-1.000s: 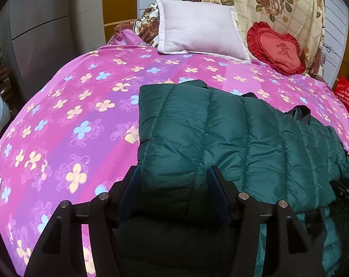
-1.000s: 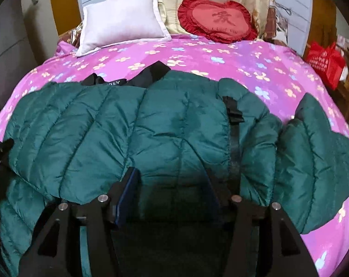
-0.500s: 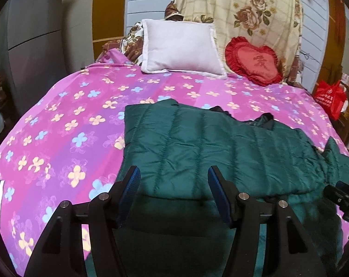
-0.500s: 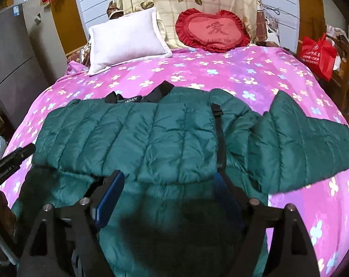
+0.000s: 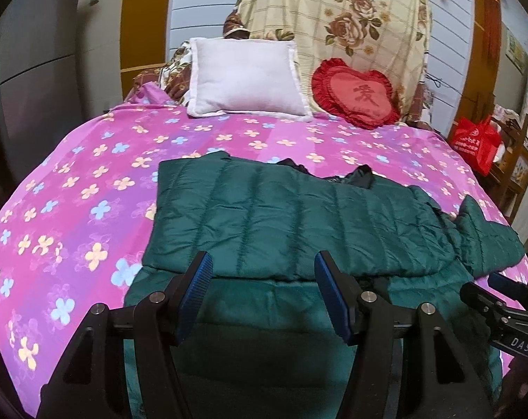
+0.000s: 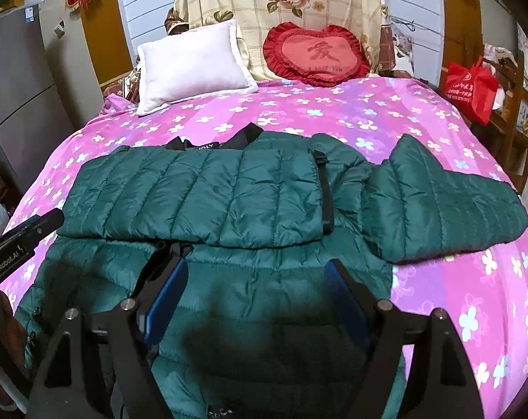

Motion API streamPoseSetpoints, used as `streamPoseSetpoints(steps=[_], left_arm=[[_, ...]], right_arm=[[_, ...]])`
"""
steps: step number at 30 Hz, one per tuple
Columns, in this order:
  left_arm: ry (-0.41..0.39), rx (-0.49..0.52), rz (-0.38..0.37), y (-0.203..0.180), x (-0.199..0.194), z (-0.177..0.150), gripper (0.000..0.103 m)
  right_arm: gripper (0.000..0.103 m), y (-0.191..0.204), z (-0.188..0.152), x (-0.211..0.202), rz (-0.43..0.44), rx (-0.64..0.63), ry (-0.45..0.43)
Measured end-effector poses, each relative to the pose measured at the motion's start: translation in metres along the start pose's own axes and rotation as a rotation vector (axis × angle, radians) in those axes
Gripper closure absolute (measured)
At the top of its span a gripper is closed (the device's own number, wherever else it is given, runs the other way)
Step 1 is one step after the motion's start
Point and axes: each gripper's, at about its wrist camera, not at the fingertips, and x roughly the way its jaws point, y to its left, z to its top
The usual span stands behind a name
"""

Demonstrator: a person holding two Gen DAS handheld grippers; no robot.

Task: Fold large clothes
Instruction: 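Move the right tool to the other sleeve cuff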

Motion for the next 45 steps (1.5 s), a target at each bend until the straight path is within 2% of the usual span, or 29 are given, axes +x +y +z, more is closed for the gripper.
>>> streamPoseSetpoints(steps=[10,17,24,27,34,45], left_arm=[[0.005,0.003,-0.044,-0.023,-0.003,-0.007,0.061],[0.004,0.048,-0.049,-0.039,-0.001,-0.014,0.061],[0.006,0.052,-0.080,-0.044,0.002,-0.018,0.061],[0.013,0.038,-0.117,-0.045,0.005,-0.017,0.061],[0.031,0.003,-0.150,-0.047,0.012,-0.015,0.061],[0.027,0.035,-0.186,-0.054,0.015,-0.018,0.061]], right_arm=[[0.019,-0.019,-0.008,-0.012,-0.033,0.009,-0.005],[0.018,-0.036,-0.013,-0.016,-0.055,0.024,-0.005],[0.018,-0.054,-0.015,-0.017,-0.074,0.050,-0.007],[0.018,-0.059,-0.014,-0.015,-0.089,0.049,-0.006],[0.017,-0.071,-0.015,-0.008,-0.105,0.062,0.009],[0.017,-0.090,-0.009,-0.002,-0.133,0.073,0.005]])
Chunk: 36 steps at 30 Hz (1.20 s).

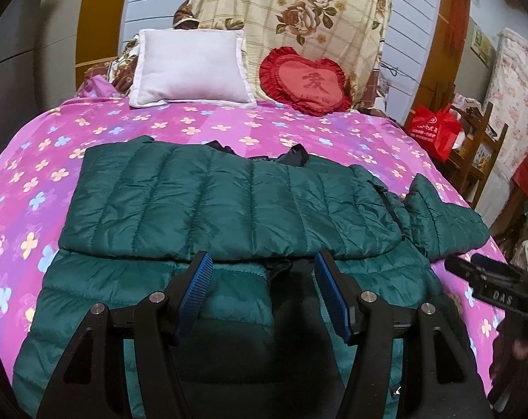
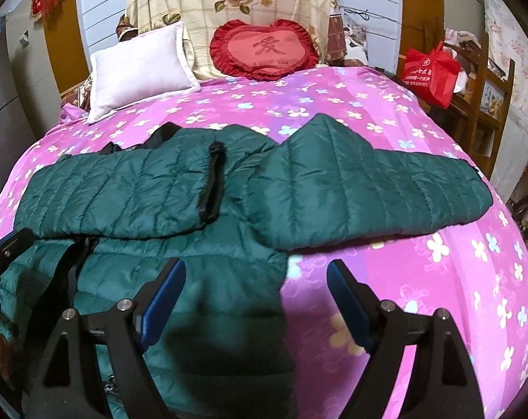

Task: Fold large clothes
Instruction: 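Move the right tool to the other sleeve cuff, then grasp the sleeve cuff with the right tool and lift it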

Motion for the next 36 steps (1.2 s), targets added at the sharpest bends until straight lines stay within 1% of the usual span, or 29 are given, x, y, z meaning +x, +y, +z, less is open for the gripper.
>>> streamPoseSetpoints(steps=[5,11,15,17,20,24,29,32,35,36], left_arm=[[0.003,0.013,-0.011,-0.002,0.002,0.000,0.061],[0.007,0.003,-0.013,-0.001,0.004,0.001,0.061],[0.000,0.009,-0.012,-0.001,0.003,0.001,0.061],[0.000,0.013,-0.009,-0.001,0.003,0.001,0.061],[0.008,0.006,-0.012,0.000,0.004,0.001,0.061],[0.012,0.002,-0.015,0.002,0.005,0.002,0.061],[0.027,0.004,-0.017,0.004,0.009,0.001,0.061],[0.041,0.004,-0.012,0.005,0.014,0.000,0.061],[0.054,0.001,-0.009,0.007,0.018,-0.001,0.061],[0.058,-0.001,-0.007,0.009,0.019,-0.001,0.061]], right_arm=[[0.017,-0.017,0.011,0.003,-0.035,0.012,-0.016],[0.017,-0.043,0.025,0.010,-0.075,0.043,-0.030],[0.017,-0.072,0.035,0.019,-0.106,0.084,-0.036],[0.017,-0.091,0.040,0.023,-0.136,0.109,-0.046],[0.016,-0.126,0.050,0.033,-0.213,0.146,-0.051],[0.015,-0.187,0.059,0.048,-0.330,0.226,-0.038],[0.015,-0.261,0.062,0.063,-0.428,0.347,-0.013],[0.015,-0.296,0.059,0.071,-0.460,0.420,-0.004],[0.015,-0.322,0.057,0.083,-0.486,0.480,0.014],[0.015,-0.327,0.056,0.086,-0.483,0.495,0.015]])
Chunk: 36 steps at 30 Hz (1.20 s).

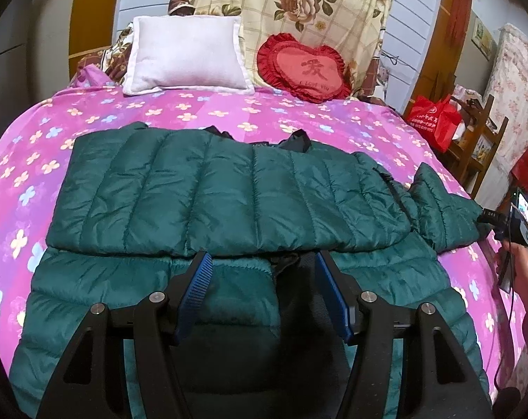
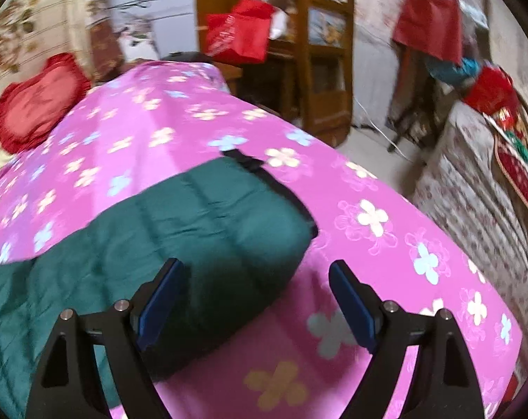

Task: Fold large clothes
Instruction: 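Grasp the sleeve cuff with the right tool and lift it, then fold the held sleeve across the jacket body toward the zipper with right tool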

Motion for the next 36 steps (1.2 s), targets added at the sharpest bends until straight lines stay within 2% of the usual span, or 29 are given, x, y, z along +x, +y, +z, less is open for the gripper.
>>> streamPoseSetpoints(steps=[5,7,8,9,12,15,19,24,30,36], left_arm=[[-0.003,-0.003,0.015,0.005,0.001,0.001,0.061],[-0.001,-0.007,0.018,0.007,0.002,0.001,0.061],[0.001,-0.008,0.021,0.007,0.002,0.001,0.061],[0.004,-0.010,0.024,0.008,0.003,0.001,0.061],[0.010,-0.019,0.040,0.011,0.002,0.002,0.061],[0.006,-0.037,0.077,0.016,-0.004,0.005,0.061],[-0.013,-0.076,0.082,0.024,-0.015,0.009,0.061],[-0.027,-0.106,0.104,0.034,-0.026,0.014,0.061],[-0.069,-0.143,0.132,0.053,-0.042,0.020,0.061],[-0.068,-0.195,0.141,0.076,-0.048,0.020,0.061]], right_arm=[[0.015,-0.005,0.008,0.029,0.003,0.044,0.044],[0.021,-0.006,0.008,0.035,0.014,0.070,0.056],[0.032,-0.008,0.007,0.037,0.045,0.089,0.058],[0.056,-0.007,0.008,0.036,0.049,0.090,0.041],[0.086,-0.001,0.009,0.031,0.083,0.052,0.024],[0.089,0.005,0.013,0.008,0.139,0.009,-0.018],[0.089,0.010,0.019,-0.042,0.279,-0.013,-0.093],[0.089,0.034,0.022,-0.101,0.468,-0.051,-0.126],[0.089,0.097,0.000,-0.161,0.611,-0.186,-0.119],[0.090,0.187,-0.040,-0.209,0.747,-0.358,-0.056]])
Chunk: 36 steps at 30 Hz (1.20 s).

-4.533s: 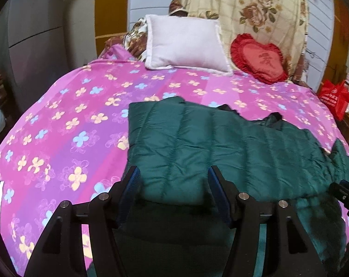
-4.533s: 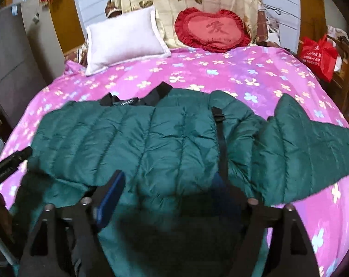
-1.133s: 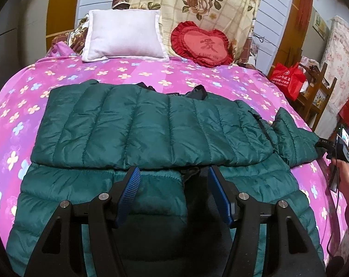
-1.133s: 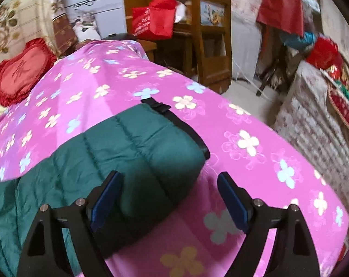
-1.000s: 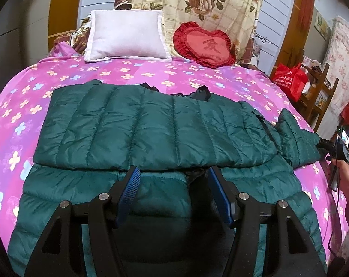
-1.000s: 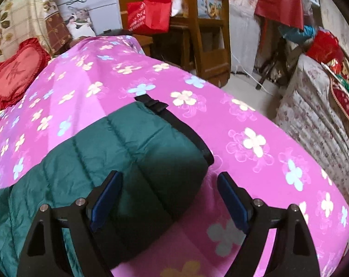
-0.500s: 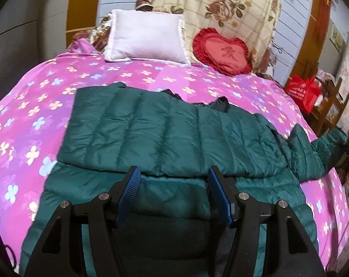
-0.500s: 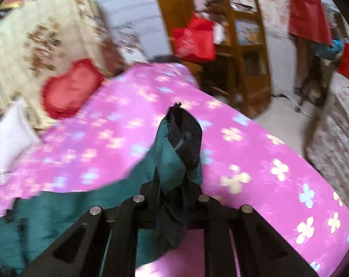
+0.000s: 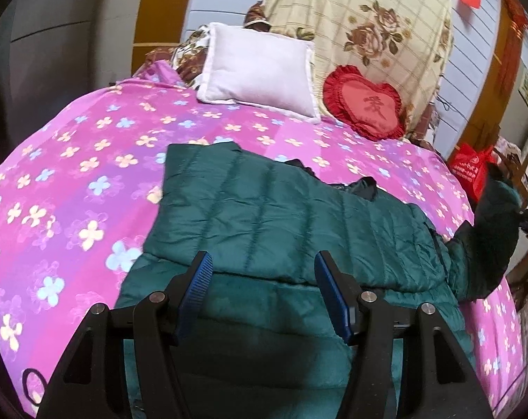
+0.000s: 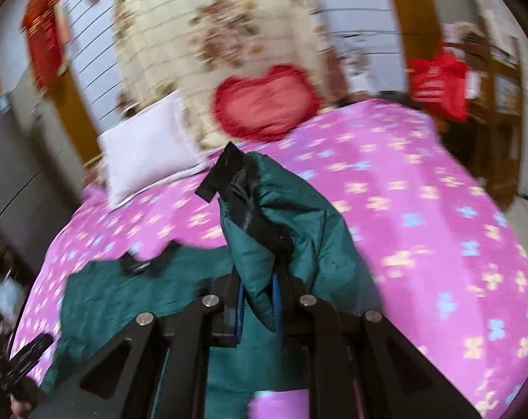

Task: Fold large clothes
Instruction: 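Fold the held sleeve across the jacket body toward the zipper with right tool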

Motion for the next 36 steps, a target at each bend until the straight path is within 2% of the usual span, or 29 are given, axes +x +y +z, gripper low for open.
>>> streamPoseSetpoints(steps=[10,17,19,20,23,25,28,32,36], left_arm=[[0.009,-0.040,0.030,0.026,0.007,0.004,0.061],[0.002,-0.092,0.014,0.042,0.011,0.010,0.061],[0.001,-0.111,-0.013,0.045,0.011,0.012,0.061],[0.002,-0.116,-0.023,0.046,0.011,0.013,0.061],[0.009,-0.129,-0.058,0.046,0.014,0.014,0.057],[0.019,-0.135,-0.085,0.044,0.016,0.014,0.052],[0.046,-0.140,-0.139,0.035,0.022,0.012,0.050],[0.056,-0.138,-0.154,0.017,0.031,0.014,0.049],[0.058,-0.161,-0.118,0.004,0.050,0.022,0.049]], right_arm=[[0.090,0.155,-0.035,0.084,0.229,-0.130,0.164],[0.090,0.236,-0.076,0.140,0.384,-0.153,0.283],[0.082,0.250,-0.091,0.162,0.426,-0.126,0.362],[0.073,0.256,-0.098,0.171,0.417,-0.119,0.402],[0.059,0.260,-0.101,0.166,0.443,-0.133,0.396],[0.055,0.258,-0.096,0.148,0.462,-0.160,0.367],[0.045,0.240,-0.079,0.116,0.432,-0.183,0.299],[0.034,0.195,-0.059,0.068,0.385,-0.161,0.209],[0.032,0.142,-0.054,0.036,0.327,-0.113,0.181]])
